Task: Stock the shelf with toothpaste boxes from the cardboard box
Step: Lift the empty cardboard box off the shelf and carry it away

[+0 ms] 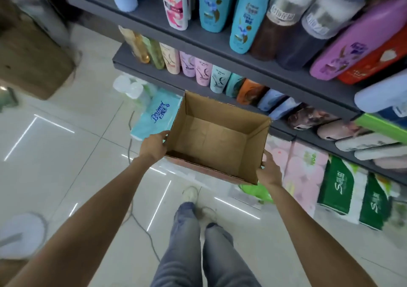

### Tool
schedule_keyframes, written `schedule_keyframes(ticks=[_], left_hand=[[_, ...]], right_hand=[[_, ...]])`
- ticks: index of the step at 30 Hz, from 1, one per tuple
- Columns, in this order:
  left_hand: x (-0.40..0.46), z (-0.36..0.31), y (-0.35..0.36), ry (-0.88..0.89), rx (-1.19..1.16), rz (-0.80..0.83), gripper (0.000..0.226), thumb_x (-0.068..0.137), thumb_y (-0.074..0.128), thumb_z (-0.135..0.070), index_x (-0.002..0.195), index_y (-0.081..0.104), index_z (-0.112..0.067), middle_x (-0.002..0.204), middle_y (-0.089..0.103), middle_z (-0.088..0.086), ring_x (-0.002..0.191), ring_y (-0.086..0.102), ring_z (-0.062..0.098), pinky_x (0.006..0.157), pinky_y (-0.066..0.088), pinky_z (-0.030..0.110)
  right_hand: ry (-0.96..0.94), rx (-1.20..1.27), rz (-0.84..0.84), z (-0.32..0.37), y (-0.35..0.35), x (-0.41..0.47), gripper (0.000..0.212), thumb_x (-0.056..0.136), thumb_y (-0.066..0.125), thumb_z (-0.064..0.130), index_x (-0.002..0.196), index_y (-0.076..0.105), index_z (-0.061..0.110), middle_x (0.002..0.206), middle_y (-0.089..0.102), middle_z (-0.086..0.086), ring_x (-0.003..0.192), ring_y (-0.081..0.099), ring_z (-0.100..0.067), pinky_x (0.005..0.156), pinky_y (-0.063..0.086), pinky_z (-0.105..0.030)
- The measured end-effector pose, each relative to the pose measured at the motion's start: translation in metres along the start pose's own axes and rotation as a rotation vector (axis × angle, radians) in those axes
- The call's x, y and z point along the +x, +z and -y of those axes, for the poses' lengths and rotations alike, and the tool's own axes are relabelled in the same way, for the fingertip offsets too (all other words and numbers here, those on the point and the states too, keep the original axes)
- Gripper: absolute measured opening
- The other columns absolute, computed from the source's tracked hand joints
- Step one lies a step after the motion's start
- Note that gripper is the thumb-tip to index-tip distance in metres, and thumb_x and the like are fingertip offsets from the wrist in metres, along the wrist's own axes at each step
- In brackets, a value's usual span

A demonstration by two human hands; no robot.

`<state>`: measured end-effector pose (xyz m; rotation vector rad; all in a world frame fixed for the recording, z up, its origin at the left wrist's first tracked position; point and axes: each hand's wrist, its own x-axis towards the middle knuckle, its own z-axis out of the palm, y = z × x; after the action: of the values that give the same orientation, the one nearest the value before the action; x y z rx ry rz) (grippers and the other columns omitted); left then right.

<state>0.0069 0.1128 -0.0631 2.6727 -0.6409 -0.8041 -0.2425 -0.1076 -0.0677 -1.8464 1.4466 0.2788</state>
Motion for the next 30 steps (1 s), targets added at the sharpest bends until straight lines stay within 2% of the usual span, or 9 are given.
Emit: schedule_keyframes(ticks=[3,7,10,13,18,22,26,28,30], left_hand=[[-0.063,0.024,-0.009,-0.076,-0.095,-0.034,0.043,0.089,0.047,-0.01,0.131,0.05,-0.018,0.124,0.062,0.002,0.11,0.059,0.028,0.092,0.041,0.033],[-0.167,0.071,0.006,-0.339,-0.372,-0.117,0.042,0.083,0.055,-0.026,0.125,0.052,-0.018,0.121,0.063,0.0,0.095,0.065,0.022,0.084,0.044,0.03],[-0.244,0.099,0.027,-0.518,-0.465,-0.207,0.047,0.084,0.064,-0.026,0.129,0.051,-0.017,0.12,0.058,0.004,0.094,0.064,0.024,0.086,0.047,0.035],[-0.309,0.128,0.052,-0.679,-0.48,-0.336,0.035,0.087,0.058,-0.018,0.122,0.058,-0.019,0.119,0.06,0.006,0.097,0.063,0.027,0.084,0.044,0.035],[-0.401,0.184,0.097,-0.999,-0.552,-0.48,0.031,0.089,0.054,-0.016,0.119,0.061,-0.021,0.119,0.06,0.009,0.106,0.057,0.032,0.089,0.043,0.039],[-0.467,0.222,0.132,-1.202,-0.683,-0.576,0.025,0.089,0.054,-0.014,0.111,0.065,-0.017,0.114,0.061,0.012,0.103,0.057,0.035,0.086,0.045,0.04],[-0.519,0.27,0.155,-1.327,-0.861,-0.694,0.028,0.086,0.054,-0.009,0.111,0.066,-0.013,0.107,0.06,0.018,0.099,0.057,0.037,0.085,0.047,0.043],[-0.541,0.297,0.162,-1.384,-0.895,-0.728,0.032,0.085,0.052,-0.015,0.114,0.065,-0.016,0.108,0.062,0.015,0.099,0.058,0.037,0.085,0.048,0.044],[-0.56,0.318,0.164,-1.44,-0.909,-0.744,0.036,0.085,0.051,-0.017,0.119,0.063,-0.021,0.112,0.063,0.012,0.104,0.058,0.036,0.087,0.048,0.042]], right_hand=[[-0.166,0.021,0.028,0.0,0.0,-0.026,0.058,0.088,0.052,0.008,0.14,0.036,0.027,0.119,0.063,-0.008,0.109,0.058,-0.03,0.078,0.041,-0.029],[-0.409,-0.067,0.092,0.009,0.018,-0.064,0.055,0.089,0.05,0.008,0.14,0.037,0.025,0.105,0.067,-0.008,0.099,0.061,-0.033,0.076,0.046,-0.035],[-0.554,-0.184,0.177,0.024,0.039,-0.088,0.052,0.092,0.049,0.011,0.14,0.036,0.026,0.119,0.064,-0.011,0.108,0.059,-0.033,0.083,0.045,-0.038],[-0.705,-0.308,0.282,0.049,0.07,-0.119,0.05,0.093,0.049,0.011,0.14,0.038,0.024,0.124,0.062,-0.011,0.108,0.06,-0.032,0.082,0.044,-0.036],[-0.898,-0.429,0.534,0.091,0.147,-0.183,0.048,0.091,0.05,0.005,0.136,0.043,0.018,0.123,0.062,-0.012,0.095,0.063,-0.028,0.081,0.047,-0.034],[-1.029,-0.644,0.694,0.114,0.219,-0.238,0.044,0.09,0.056,0.016,0.132,0.046,0.018,0.12,0.062,-0.006,0.092,0.063,-0.024,0.083,0.05,-0.037],[-1.118,-0.866,0.816,0.127,0.287,-0.297,0.045,0.089,0.058,0.029,0.132,0.045,0.021,0.118,0.061,-0.001,0.087,0.063,-0.019,0.076,0.048,-0.031],[-1.177,-1.02,0.824,0.131,0.32,-0.329,0.039,0.09,0.057,0.029,0.127,0.047,0.022,0.111,0.063,0.003,0.088,0.063,-0.018,0.07,0.046,-0.027],[-1.17,-1.079,0.847,0.132,0.35,-0.358,0.04,0.089,0.058,0.024,0.127,0.047,0.021,0.11,0.065,0.001,0.088,0.064,-0.021,0.075,0.051,-0.032]])
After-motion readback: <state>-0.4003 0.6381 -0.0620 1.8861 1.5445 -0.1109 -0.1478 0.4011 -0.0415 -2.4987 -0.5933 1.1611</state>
